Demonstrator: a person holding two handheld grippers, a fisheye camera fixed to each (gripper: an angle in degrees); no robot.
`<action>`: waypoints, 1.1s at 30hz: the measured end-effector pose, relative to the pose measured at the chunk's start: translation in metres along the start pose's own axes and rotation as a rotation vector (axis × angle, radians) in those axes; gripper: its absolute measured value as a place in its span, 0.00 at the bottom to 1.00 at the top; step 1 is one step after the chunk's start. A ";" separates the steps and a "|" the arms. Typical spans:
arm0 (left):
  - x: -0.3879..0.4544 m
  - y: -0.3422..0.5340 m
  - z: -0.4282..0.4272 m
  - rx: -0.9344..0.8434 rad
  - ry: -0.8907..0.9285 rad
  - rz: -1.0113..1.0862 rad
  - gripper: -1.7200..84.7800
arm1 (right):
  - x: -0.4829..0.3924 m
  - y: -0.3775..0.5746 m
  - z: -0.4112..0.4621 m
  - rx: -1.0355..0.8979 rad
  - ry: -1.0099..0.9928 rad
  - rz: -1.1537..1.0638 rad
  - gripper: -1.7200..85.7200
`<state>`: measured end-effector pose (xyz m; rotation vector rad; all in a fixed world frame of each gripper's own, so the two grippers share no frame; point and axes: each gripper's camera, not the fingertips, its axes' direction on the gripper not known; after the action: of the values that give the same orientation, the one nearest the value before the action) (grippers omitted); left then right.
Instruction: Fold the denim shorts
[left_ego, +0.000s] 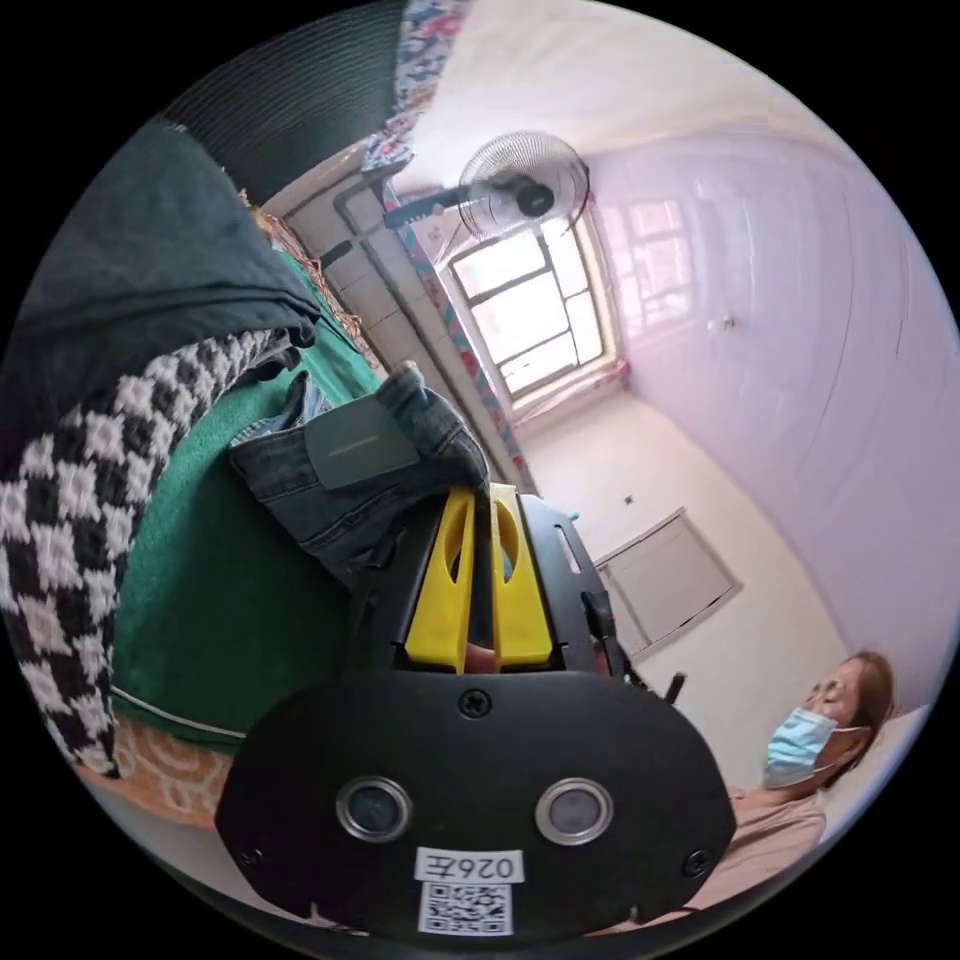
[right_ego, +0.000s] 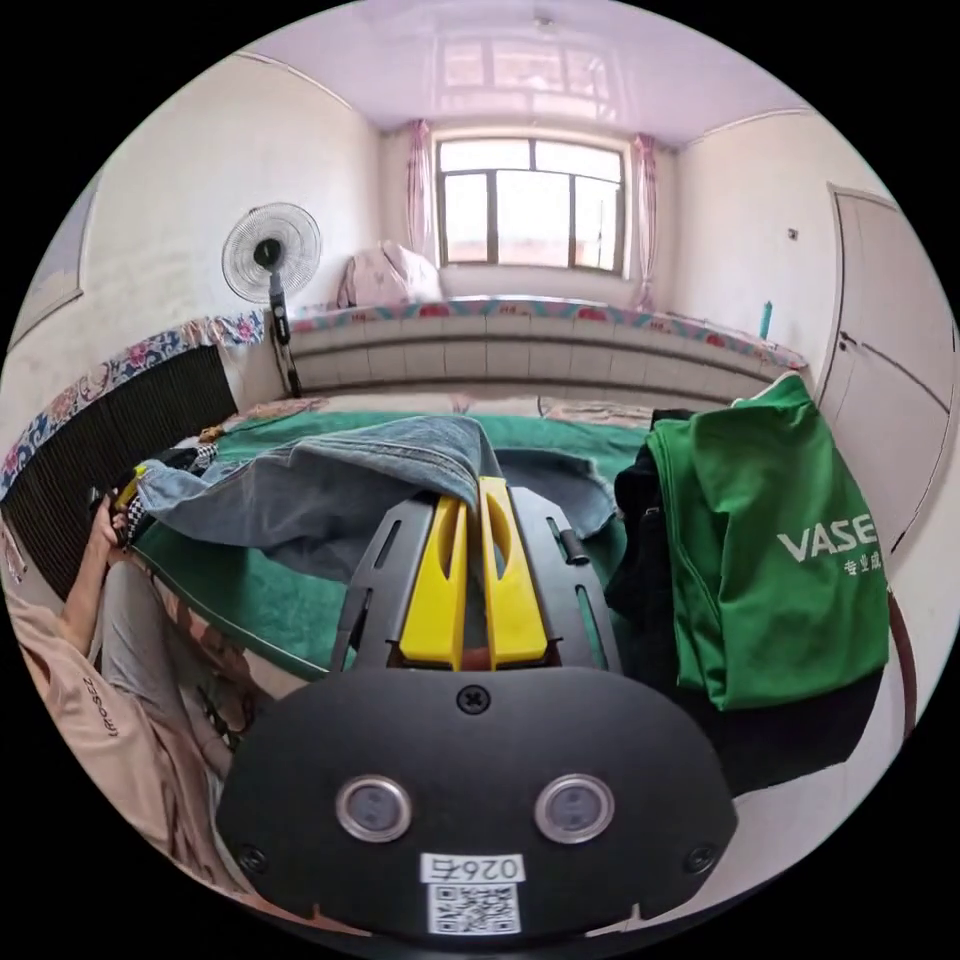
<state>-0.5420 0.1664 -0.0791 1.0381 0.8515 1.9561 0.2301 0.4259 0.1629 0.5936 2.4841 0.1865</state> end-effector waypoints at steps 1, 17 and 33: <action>-0.008 0.000 -0.003 0.027 0.026 -0.037 0.03 | -0.003 0.006 -0.007 0.038 0.008 -0.008 0.00; -0.004 -0.107 0.164 -0.027 -0.257 0.044 0.08 | 0.035 -0.176 0.139 -0.174 0.031 0.142 0.07; 0.052 -0.067 0.381 -0.653 -0.304 0.487 0.12 | 0.065 -0.237 0.292 -0.485 0.237 0.422 0.10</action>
<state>-0.2105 0.3212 0.0570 1.1480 -0.2374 2.1557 0.2581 0.2451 -0.1720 0.9095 2.3657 1.0392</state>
